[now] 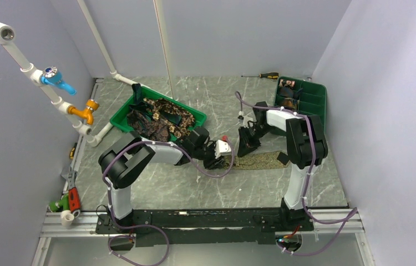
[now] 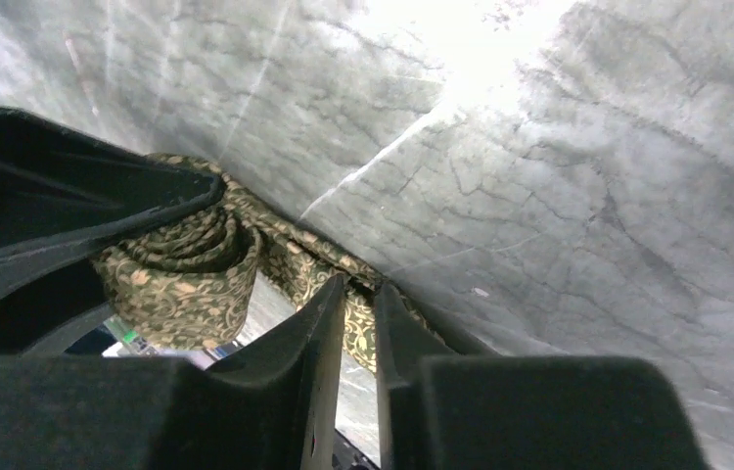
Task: Roll the ties
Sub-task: Roll the tie at the center of the board.
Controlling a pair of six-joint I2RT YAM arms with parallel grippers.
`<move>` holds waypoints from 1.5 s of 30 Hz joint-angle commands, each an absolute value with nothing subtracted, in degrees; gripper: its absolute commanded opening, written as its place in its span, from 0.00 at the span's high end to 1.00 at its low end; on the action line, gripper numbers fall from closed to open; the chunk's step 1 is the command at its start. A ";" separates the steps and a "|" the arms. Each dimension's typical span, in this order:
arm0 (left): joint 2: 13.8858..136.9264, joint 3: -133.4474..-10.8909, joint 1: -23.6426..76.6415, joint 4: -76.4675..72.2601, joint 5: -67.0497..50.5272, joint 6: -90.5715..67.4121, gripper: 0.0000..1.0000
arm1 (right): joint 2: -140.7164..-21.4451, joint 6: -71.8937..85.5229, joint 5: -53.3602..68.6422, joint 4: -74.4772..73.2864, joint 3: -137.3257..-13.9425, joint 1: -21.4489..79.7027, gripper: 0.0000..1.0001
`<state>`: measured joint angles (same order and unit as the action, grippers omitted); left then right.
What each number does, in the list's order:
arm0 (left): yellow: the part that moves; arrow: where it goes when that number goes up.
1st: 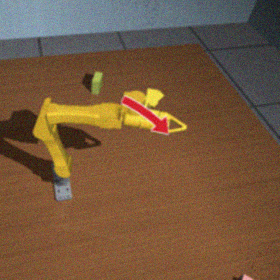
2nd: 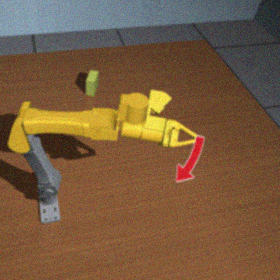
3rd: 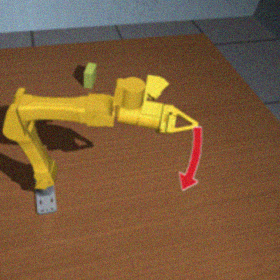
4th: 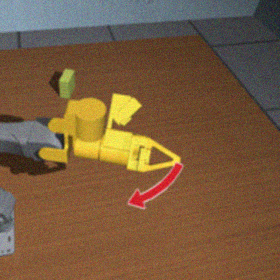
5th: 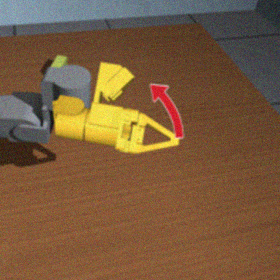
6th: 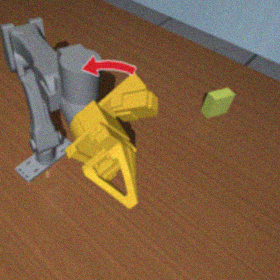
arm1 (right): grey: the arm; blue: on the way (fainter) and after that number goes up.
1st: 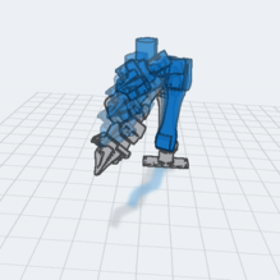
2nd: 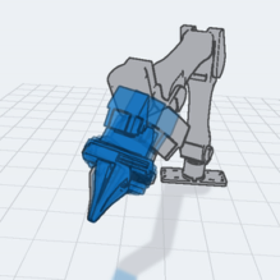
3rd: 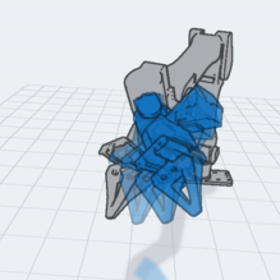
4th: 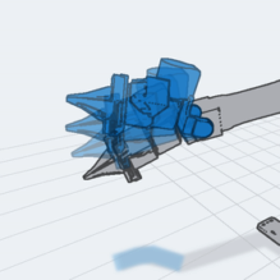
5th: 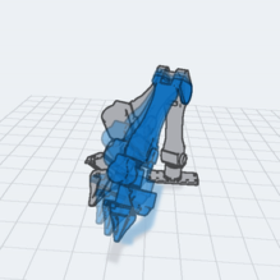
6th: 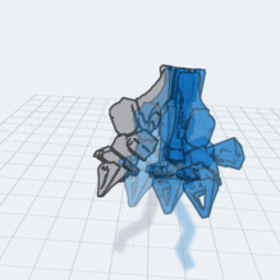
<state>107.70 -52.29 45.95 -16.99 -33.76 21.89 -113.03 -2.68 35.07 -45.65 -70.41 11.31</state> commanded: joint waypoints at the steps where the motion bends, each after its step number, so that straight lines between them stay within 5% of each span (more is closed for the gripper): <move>1: 110.79 -53.01 47.15 -6.91 -24.78 24.56 0.77 | -108.10 -6.77 43.28 -46.76 -71.25 9.33 0.64; 3: 111.78 -53.59 47.68 -5.67 -23.95 25.05 0.77 | -104.68 -7.56 48.48 -48.47 -69.41 9.30 0.41; 5: 112.22 -53.64 47.96 -5.49 -23.46 25.29 0.76 | -102.93 -6.86 53.24 -48.72 -67.47 9.44 0.29; 11: 112.36 -53.14 48.49 -5.75 -23.46 26.09 0.75 | -104.63 -2.55 58.36 -45.12 -65.01 11.64 0.24; 18: 112.47 -53.49 48.64 -5.44 -23.99 27.48 0.73 | -111.18 -1.26 53.63 -42.22 -65.33 12.60 0.43; 24: 112.40 -53.95 48.57 -4.72 -23.94 27.70 0.72 | -111.06 -2.22 51.56 -41.62 -64.02 11.60 0.97; 25: 112.48 -54.02 48.52 -4.71 -24.02 27.69 0.72 | -111.01 -2.58 50.53 -42.36 -63.93 11.37 1.00; 35: 107.50 -52.60 47.27 -14.60 -32.08 23.25 0.21 | -112.58 -2.86 31.99 -41.15 -62.58 11.18 1.00; 41: 104.04 -47.24 47.09 -29.57 -35.02 21.64 0.06 | -113.78 -2.46 25.43 -42.03 -63.71 11.25 1.00; 45: 107.04 -48.78 47.32 -33.09 -36.92 20.62 0.05 | -114.57 -2.61 24.11 -42.69 -64.28 11.56 1.00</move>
